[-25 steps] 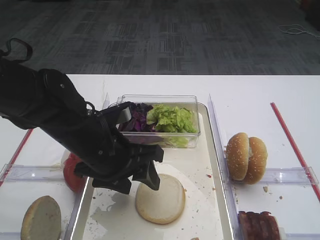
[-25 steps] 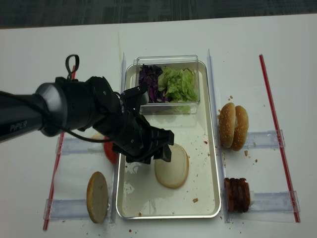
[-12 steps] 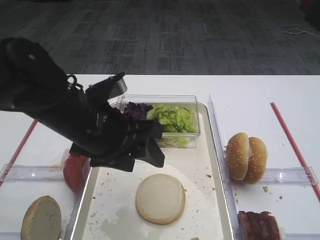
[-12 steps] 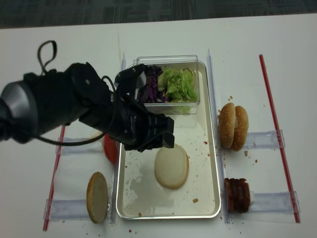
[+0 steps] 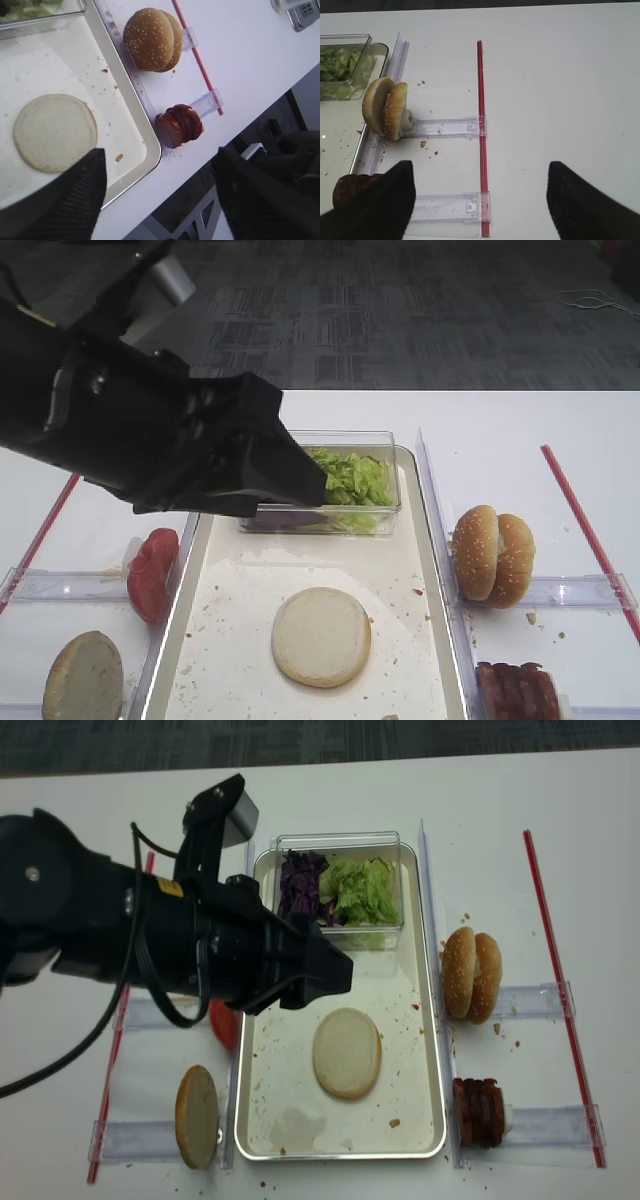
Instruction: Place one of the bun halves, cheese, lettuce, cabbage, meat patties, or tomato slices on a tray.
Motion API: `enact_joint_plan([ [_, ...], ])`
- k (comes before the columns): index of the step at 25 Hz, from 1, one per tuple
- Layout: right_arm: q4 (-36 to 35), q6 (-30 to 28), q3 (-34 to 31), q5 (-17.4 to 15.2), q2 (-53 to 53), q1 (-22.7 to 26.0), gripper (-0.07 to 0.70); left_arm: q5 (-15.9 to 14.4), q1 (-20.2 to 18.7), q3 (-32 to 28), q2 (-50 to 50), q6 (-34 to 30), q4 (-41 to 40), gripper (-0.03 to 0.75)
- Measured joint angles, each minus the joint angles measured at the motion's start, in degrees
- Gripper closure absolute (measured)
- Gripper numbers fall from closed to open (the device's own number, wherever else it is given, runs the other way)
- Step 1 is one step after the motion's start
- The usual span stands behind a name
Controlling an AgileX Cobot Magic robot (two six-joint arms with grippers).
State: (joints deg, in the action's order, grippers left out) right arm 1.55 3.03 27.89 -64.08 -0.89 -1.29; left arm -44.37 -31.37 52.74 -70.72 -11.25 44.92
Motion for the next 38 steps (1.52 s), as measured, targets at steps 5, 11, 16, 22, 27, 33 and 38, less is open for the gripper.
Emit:
enact_joint_plan([
  [5,0.0,0.0,0.0,0.0,0.0,0.0,0.052,-1.44,0.0,0.0,0.41,6.8,-10.31,0.246],
  [11,0.0,0.0,0.0,0.0,0.0,0.0,0.052,-7.1,0.0,0.0,0.41,21.02,-34.65,0.246],
  [16,0.0,0.0,0.0,0.0,0.0,0.0,0.052,-12.35,0.0,0.0,0.41,24.39,-43.36,0.245],
  [22,0.0,-0.11,0.0,0.0,0.0,0.0,0.052,-13.65,0.0,0.0,0.41,27.14,-45.92,0.245],
  [27,0.0,-0.24,0.0,0.0,0.0,0.0,0.052,-16.93,1.9,0.0,0.41,31.72,-52.7,0.245],
  [33,0.0,-0.24,0.0,0.0,0.0,0.0,0.052,-20.83,12.87,0.0,0.41,30.48,-53.74,0.245],
  [38,0.0,-0.24,0.0,0.0,0.0,0.0,0.052,-21.84,22.28,0.0,0.41,25.13,-51.06,0.245],
])
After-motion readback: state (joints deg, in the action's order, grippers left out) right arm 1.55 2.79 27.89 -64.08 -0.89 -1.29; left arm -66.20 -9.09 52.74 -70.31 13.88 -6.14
